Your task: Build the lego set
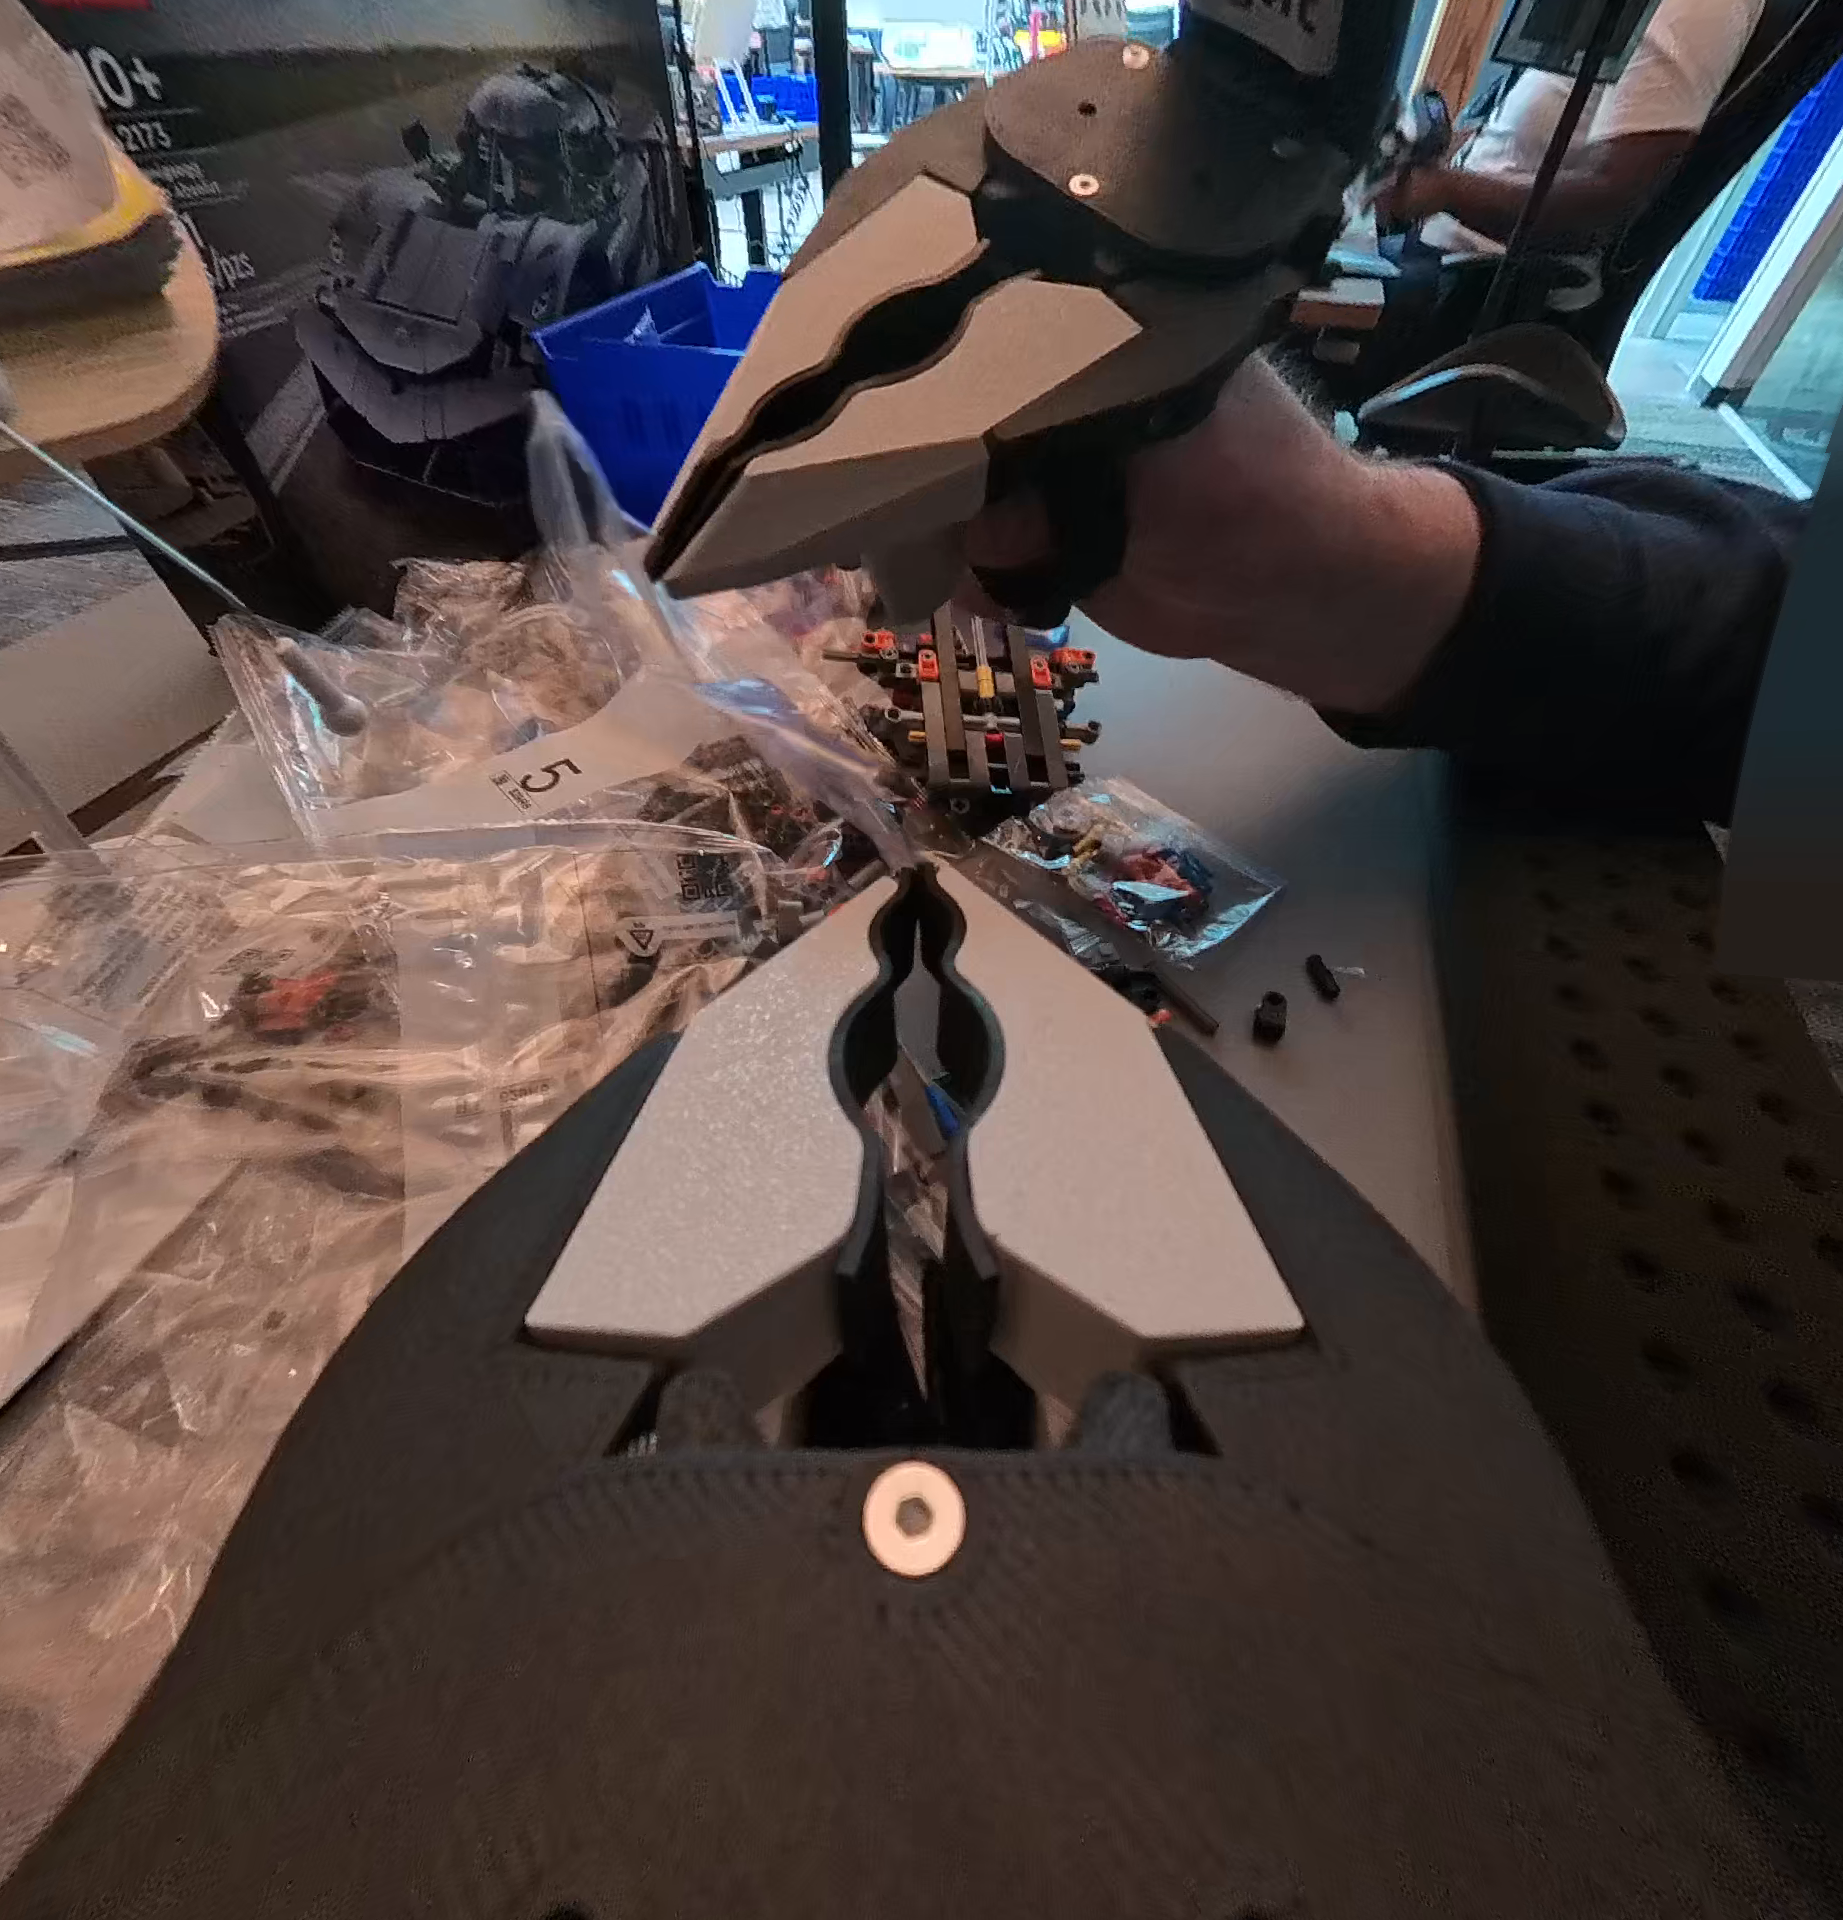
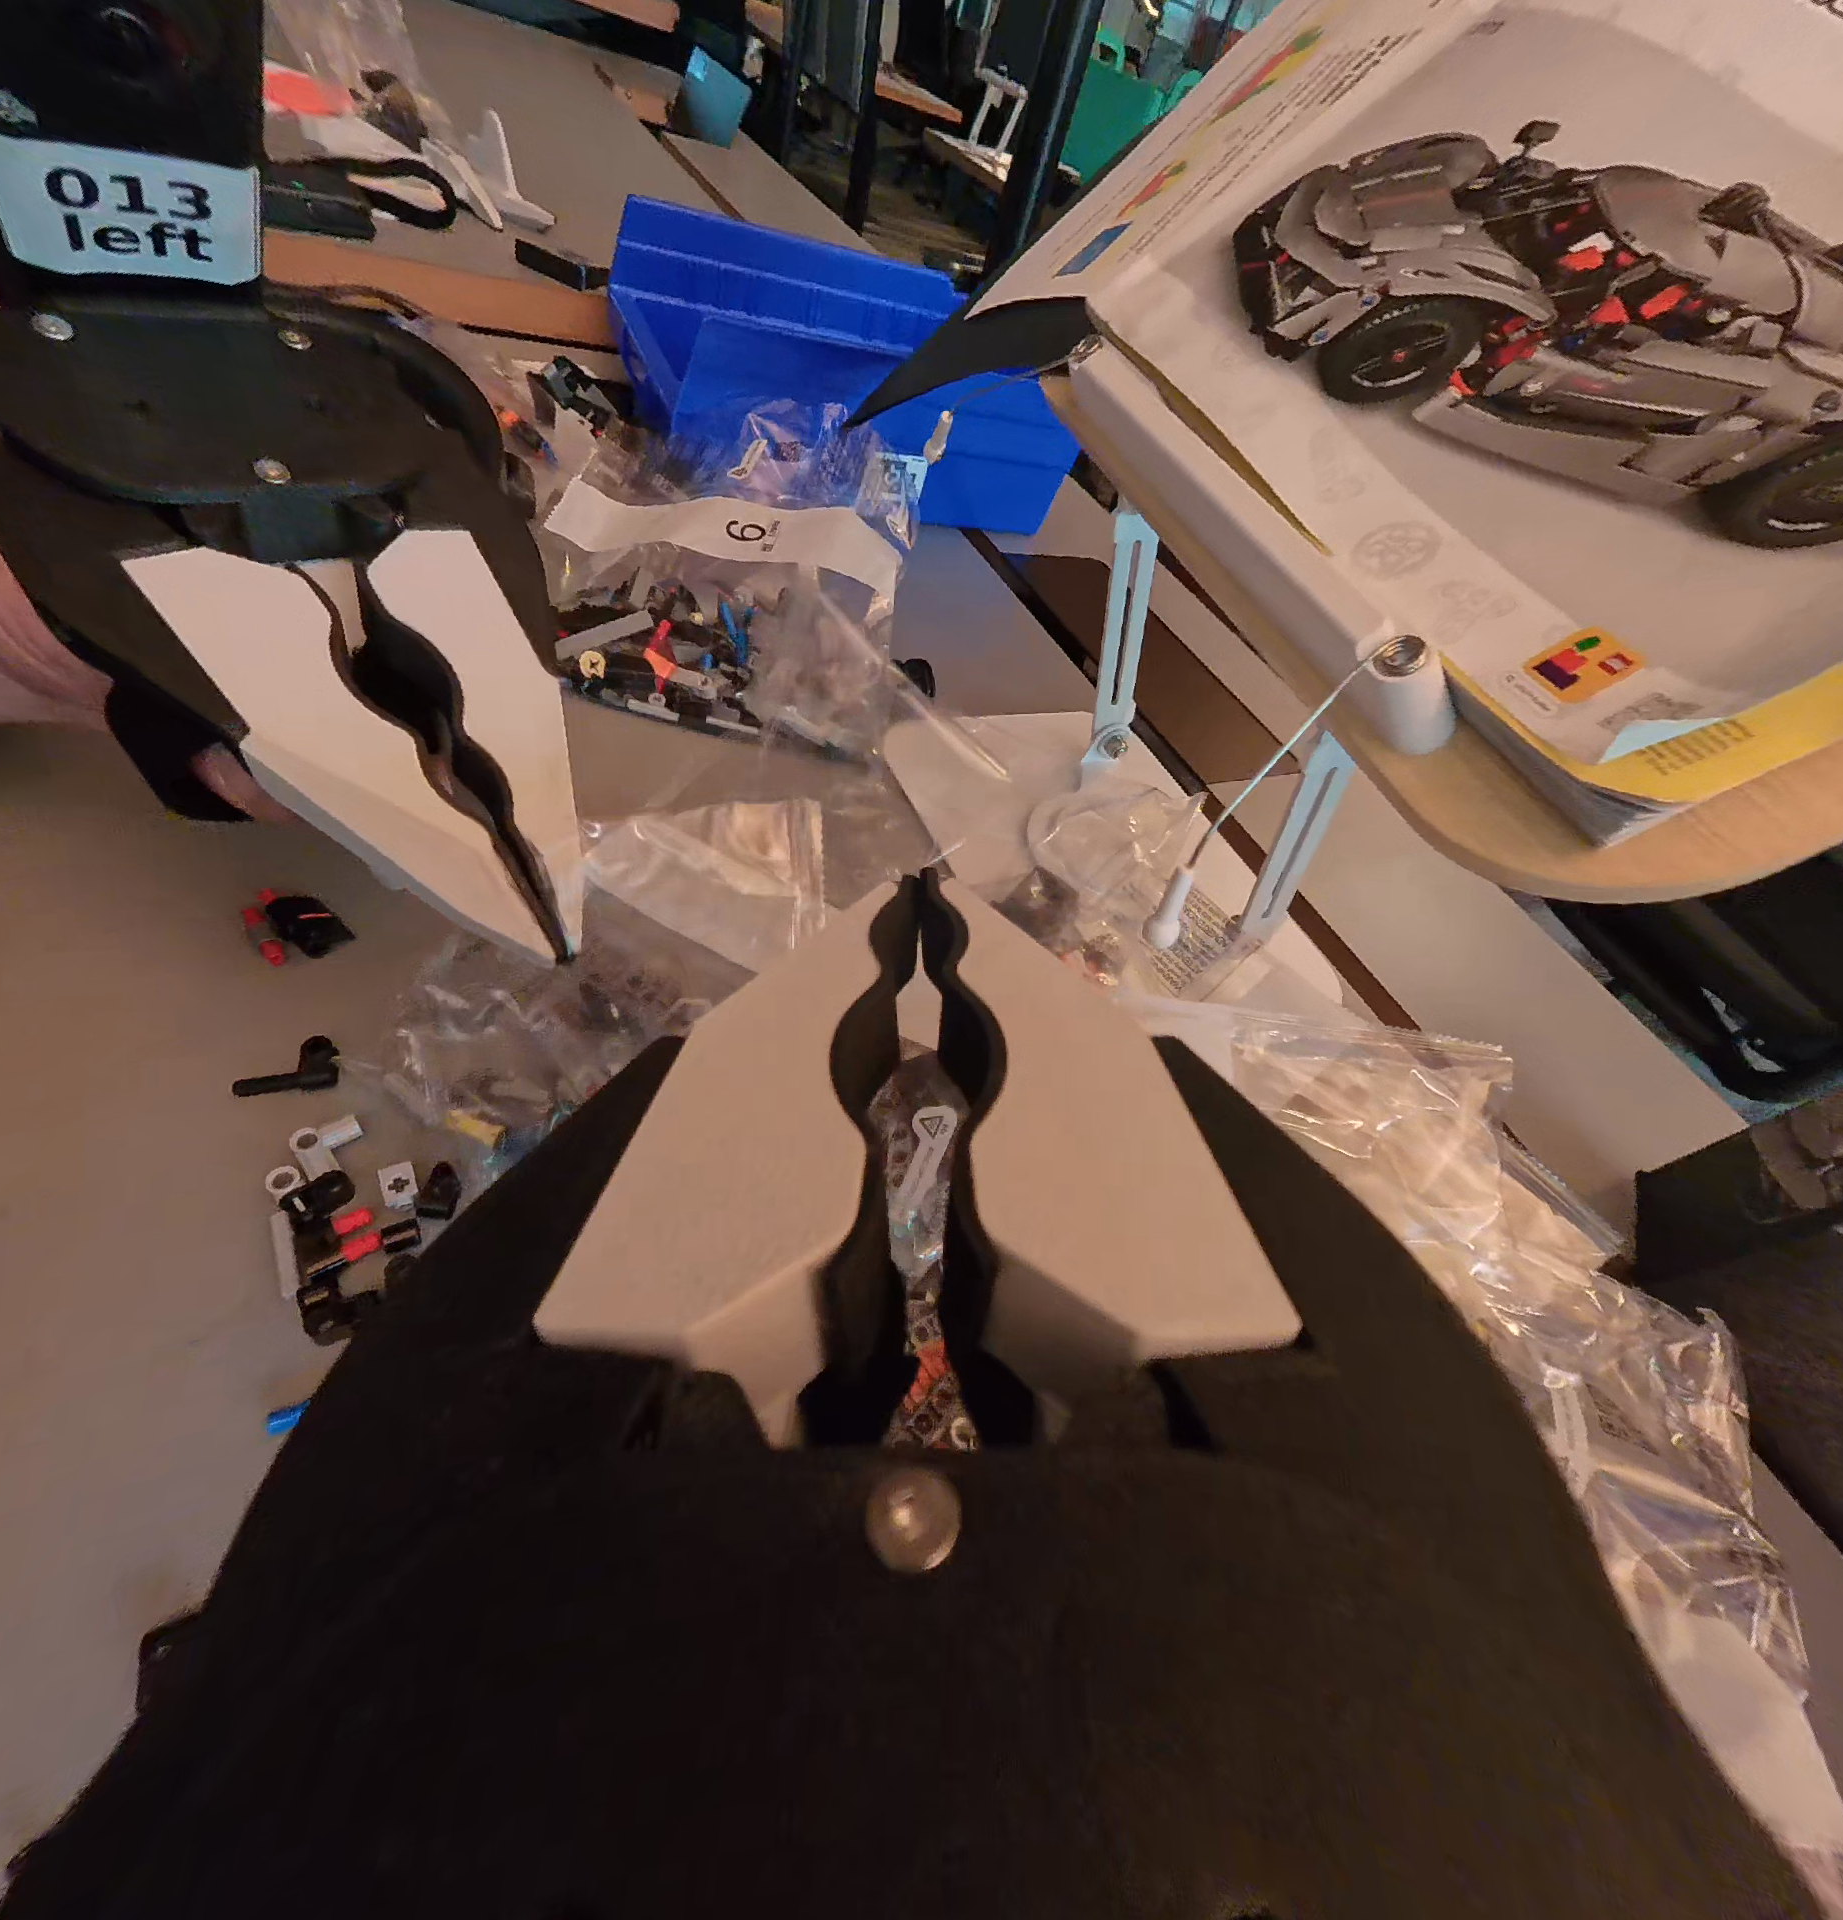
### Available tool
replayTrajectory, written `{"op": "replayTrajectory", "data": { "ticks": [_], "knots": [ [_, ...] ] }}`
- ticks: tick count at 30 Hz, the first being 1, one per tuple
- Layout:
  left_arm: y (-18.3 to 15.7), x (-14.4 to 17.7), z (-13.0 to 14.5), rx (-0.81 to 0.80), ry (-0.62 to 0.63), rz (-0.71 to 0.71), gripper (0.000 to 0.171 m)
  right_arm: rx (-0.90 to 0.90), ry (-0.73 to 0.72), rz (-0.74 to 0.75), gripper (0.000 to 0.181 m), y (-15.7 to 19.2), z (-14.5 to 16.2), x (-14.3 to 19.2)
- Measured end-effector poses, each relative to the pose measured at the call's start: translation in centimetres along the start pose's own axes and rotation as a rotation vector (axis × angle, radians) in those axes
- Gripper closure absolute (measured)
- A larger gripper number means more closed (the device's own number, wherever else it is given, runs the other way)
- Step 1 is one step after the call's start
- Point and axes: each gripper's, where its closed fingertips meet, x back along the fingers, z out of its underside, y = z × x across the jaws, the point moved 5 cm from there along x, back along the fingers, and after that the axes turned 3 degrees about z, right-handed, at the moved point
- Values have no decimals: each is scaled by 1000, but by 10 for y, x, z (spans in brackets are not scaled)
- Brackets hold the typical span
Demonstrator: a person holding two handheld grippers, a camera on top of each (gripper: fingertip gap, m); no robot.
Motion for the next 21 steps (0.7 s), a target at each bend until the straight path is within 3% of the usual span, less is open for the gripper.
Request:
{"op": "replayTrajectory", "data": {
  "ticks": [12, 15, 21],
  "knots": [
    [7, 8, -5, 12, -59, -17, 171, -25, -34, -56, 181, 3, -4, 4],
    [11, 12, -9, 10, -81, -40, 158, -5, -33, -95, 181, 9, -5, 3],
    [14, 15, -11, 3, -93, -61, 153, 38, -35, -165, 181, 24, -9, 2]
  ]
}}
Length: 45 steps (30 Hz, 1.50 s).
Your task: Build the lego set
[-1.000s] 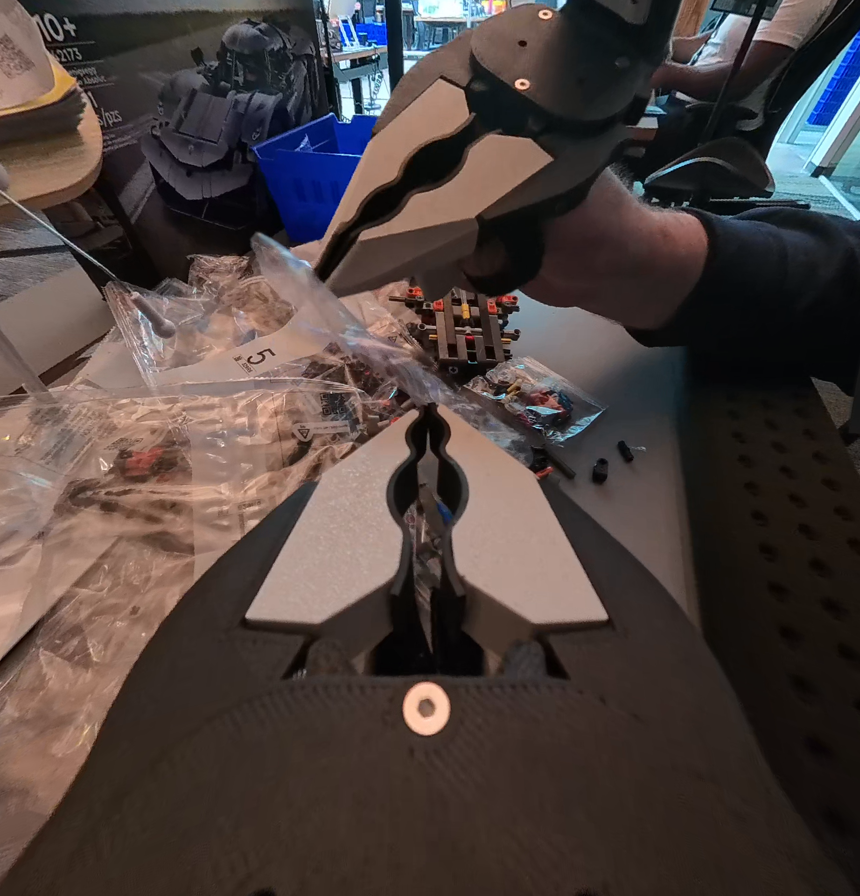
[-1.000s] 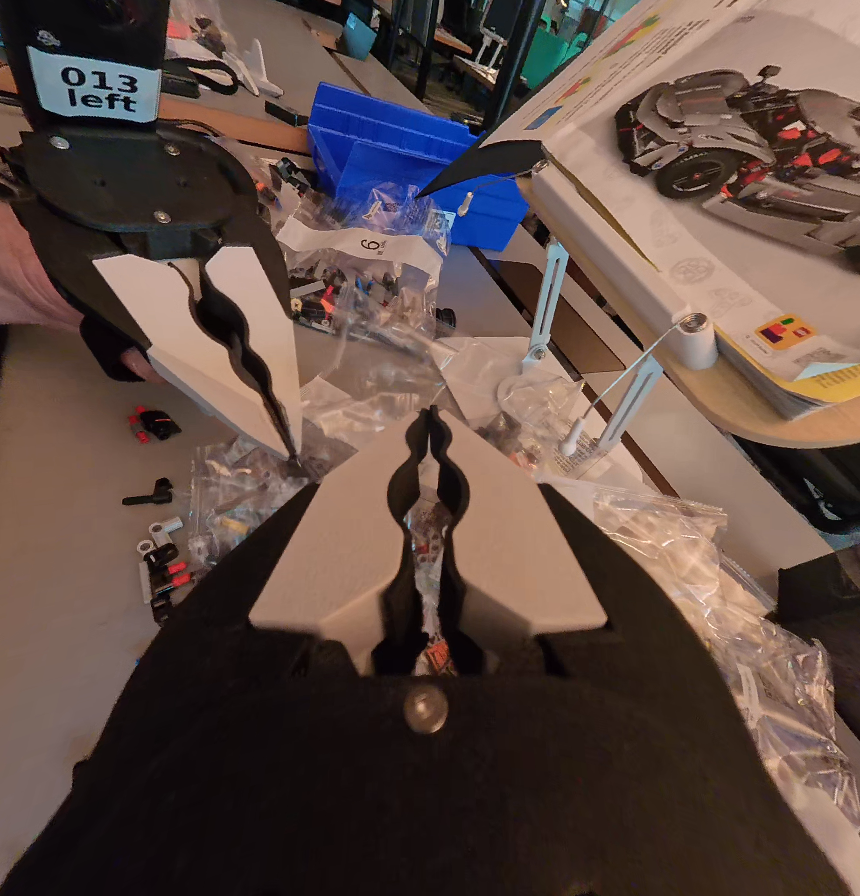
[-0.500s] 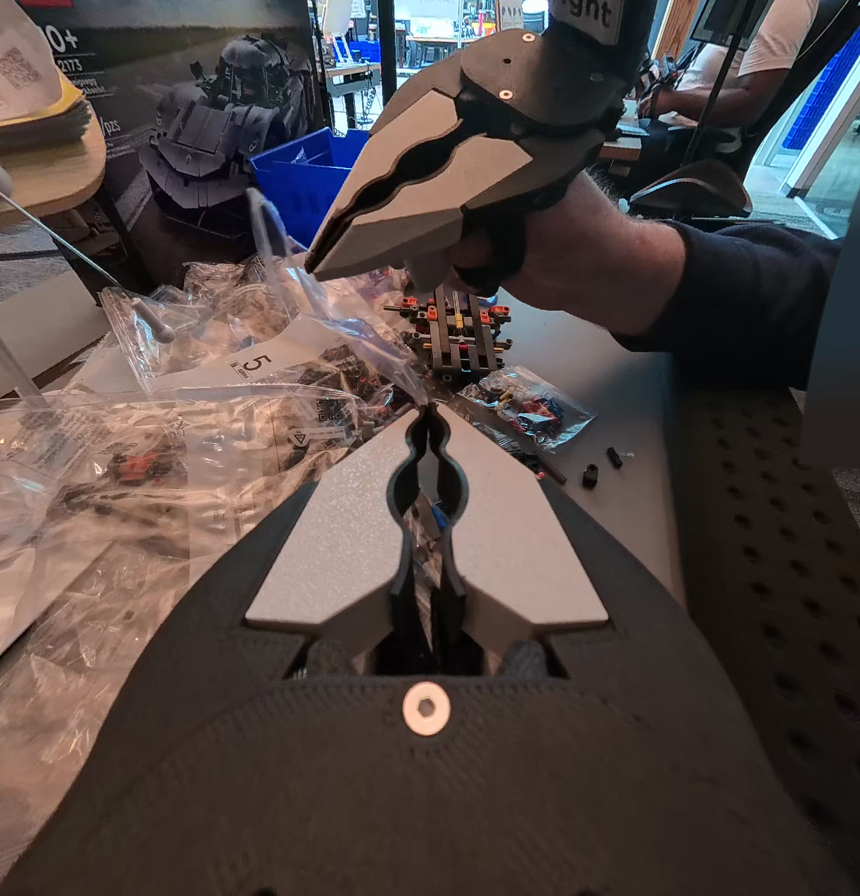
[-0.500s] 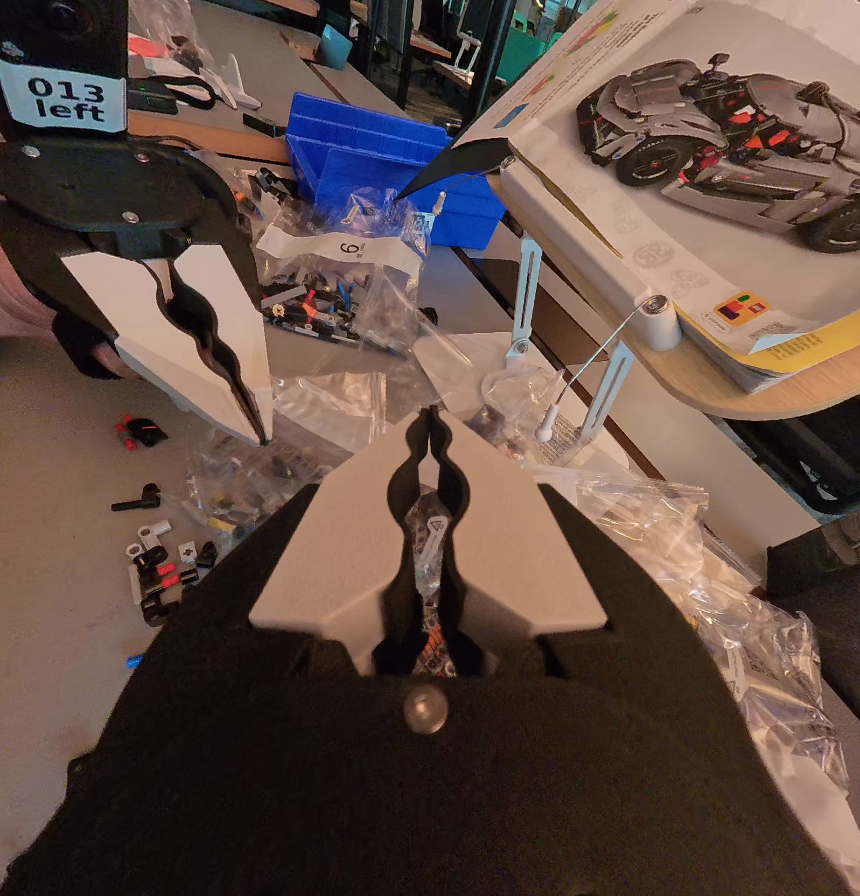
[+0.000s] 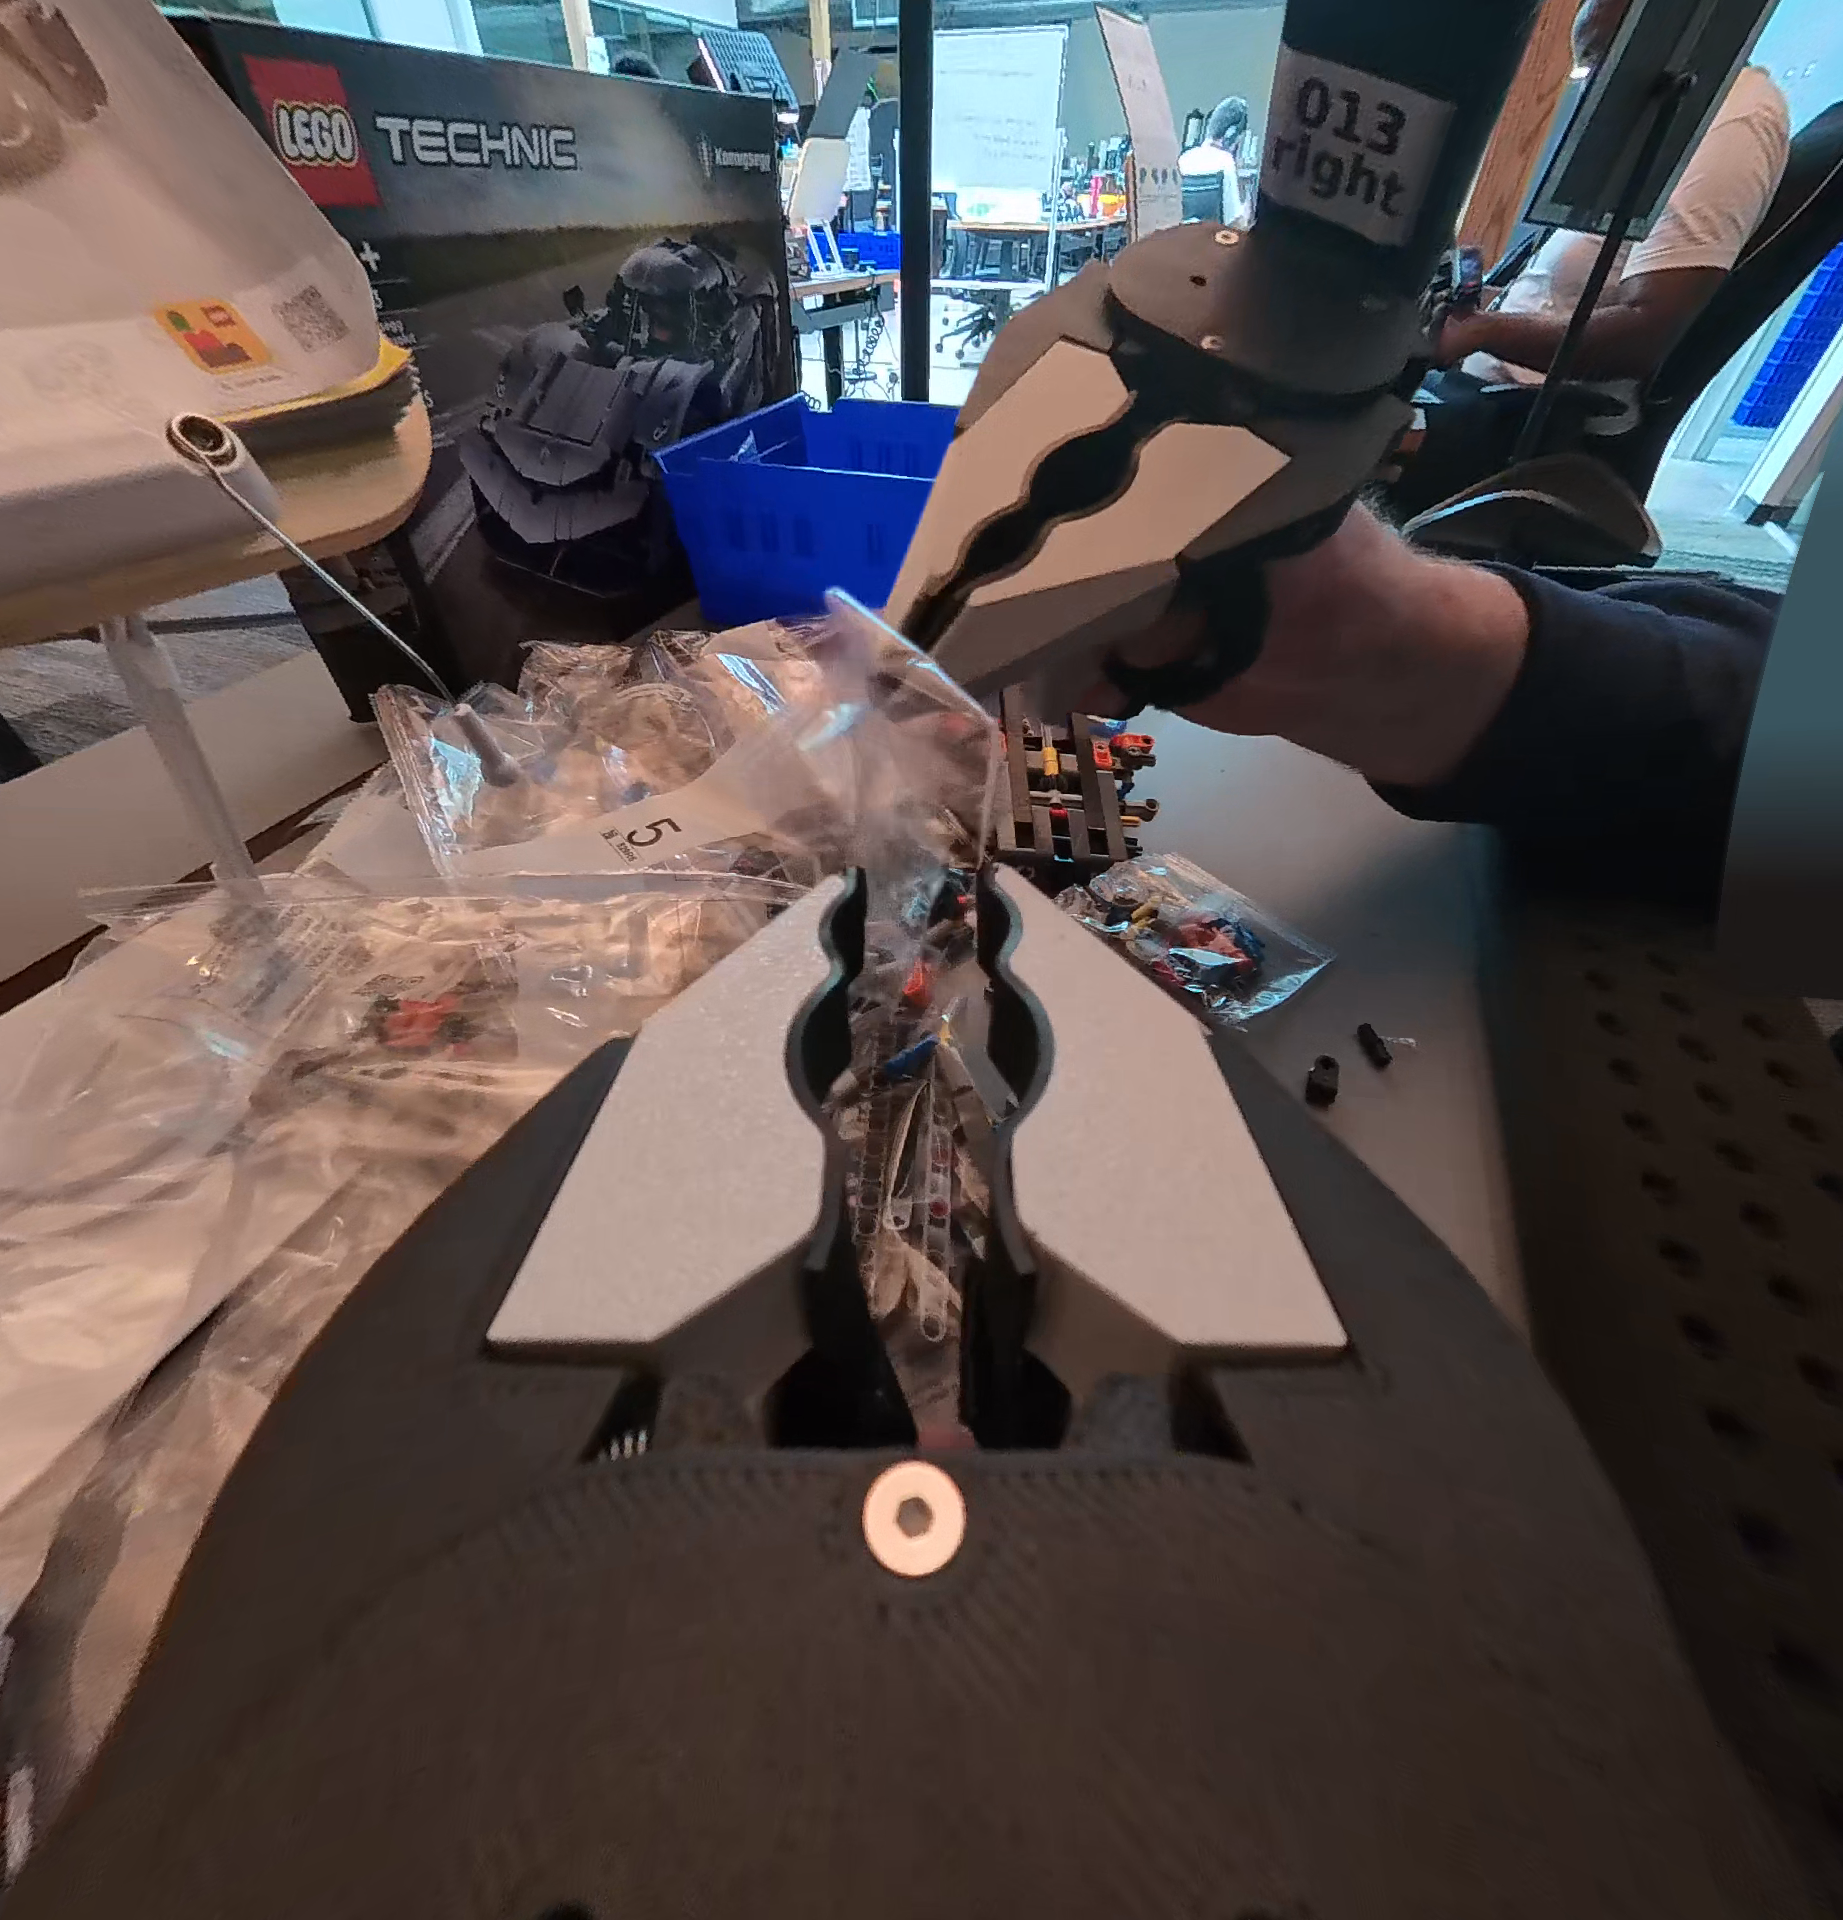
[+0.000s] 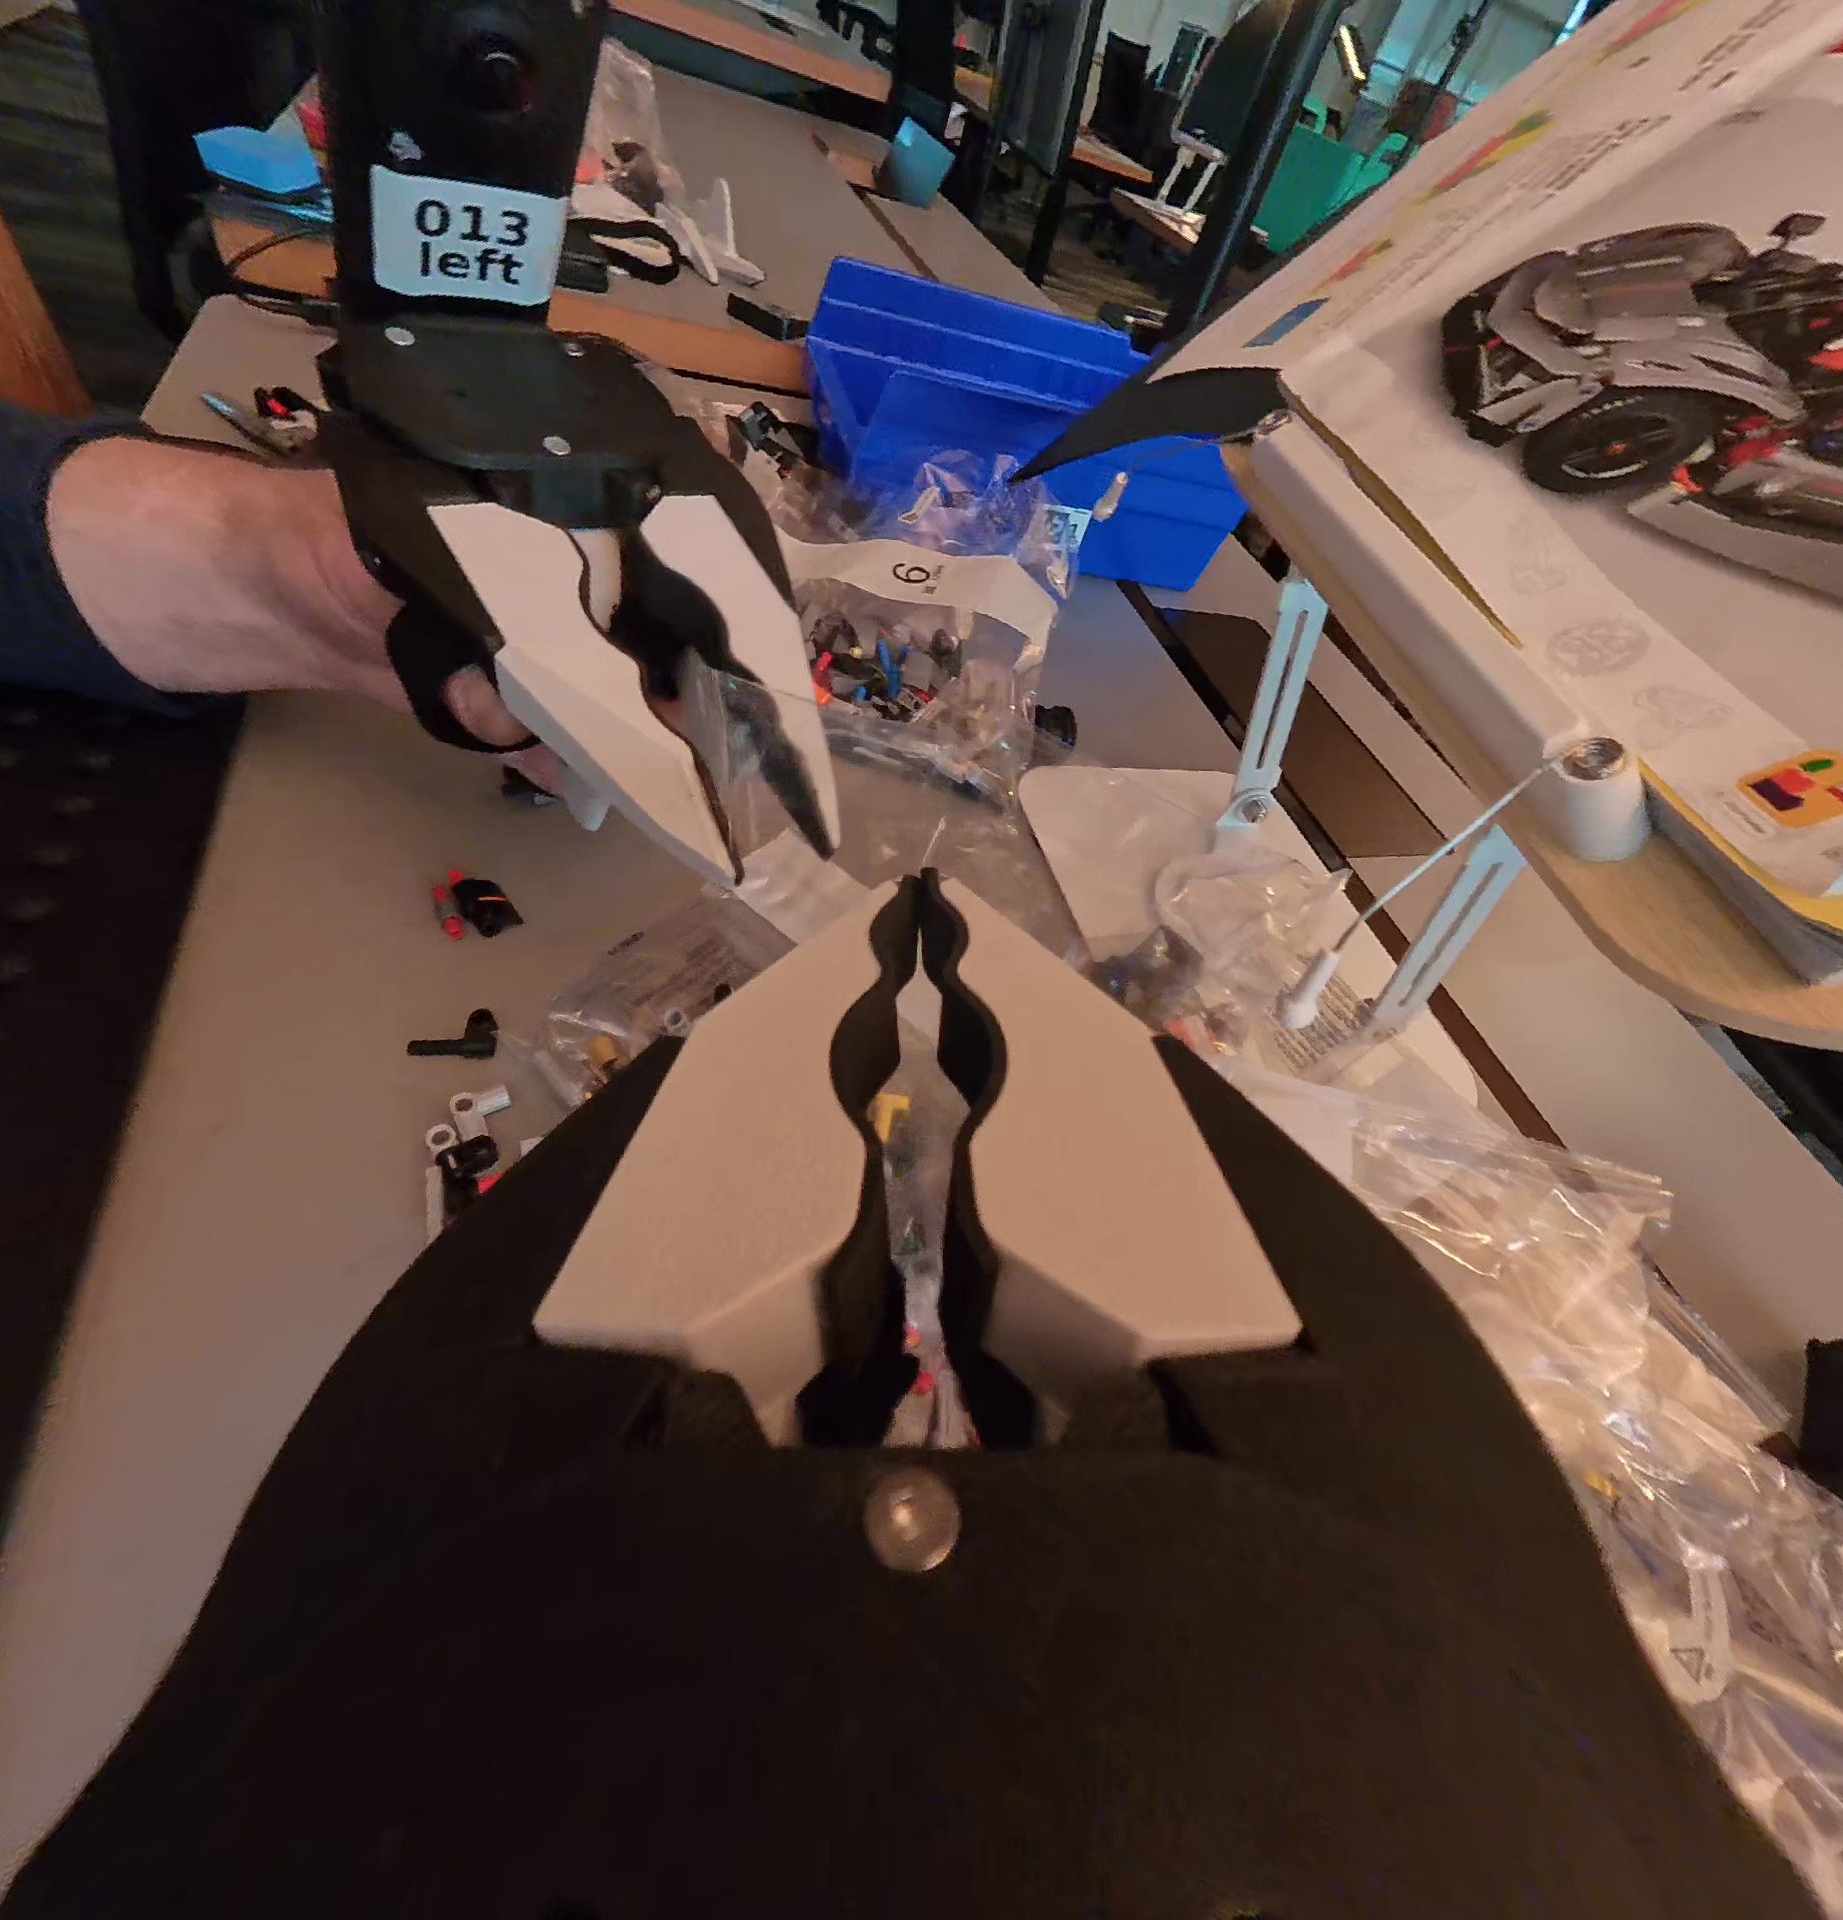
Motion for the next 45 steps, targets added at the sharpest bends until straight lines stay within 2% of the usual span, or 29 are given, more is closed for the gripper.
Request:
{"op": "replayTrajectory", "data": {
  "ticks": [3, 9, 12, 18, 21, 26, 31, 36, 45],
  "knots": [
    [0, 0, 0, -32, 5, -21, 149, 4, 0, -31, 181, 5, 0, -1],
    [-9, -8, 0, -197, 47, -68, 138, 22, 20, -96, 181, 18, 1, -9],
    [-13, -8, -1, -248, 45, -80, 148, 46, 39, -121, 181, 25, 2, -13],
    [-10, -5, -1, -221, 39, -80, 171, 24, 26, -132, 181, 23, 2, -11],
    [-7, -4, -2, -198, 26, -91, 171, 18, 14, -110, 181, 20, 2, -11],
    [2, 3, -6, -101, -24, -92, 171, -23, -41, -137, 170, 17, -4, -4],
    [1, 4, -8, -79, -48, -73, 171, -51, 24, -183, 155, 22, 6, -13],
    [0, 4, -8, -92, -41, -69, 171, 16, 77, -127, 181, 23, 11, -17],
    [1, 4, -8, -79, -51, -67, 171, 0, 75, -120, 181, 19, 9, -13]
  ]
}}
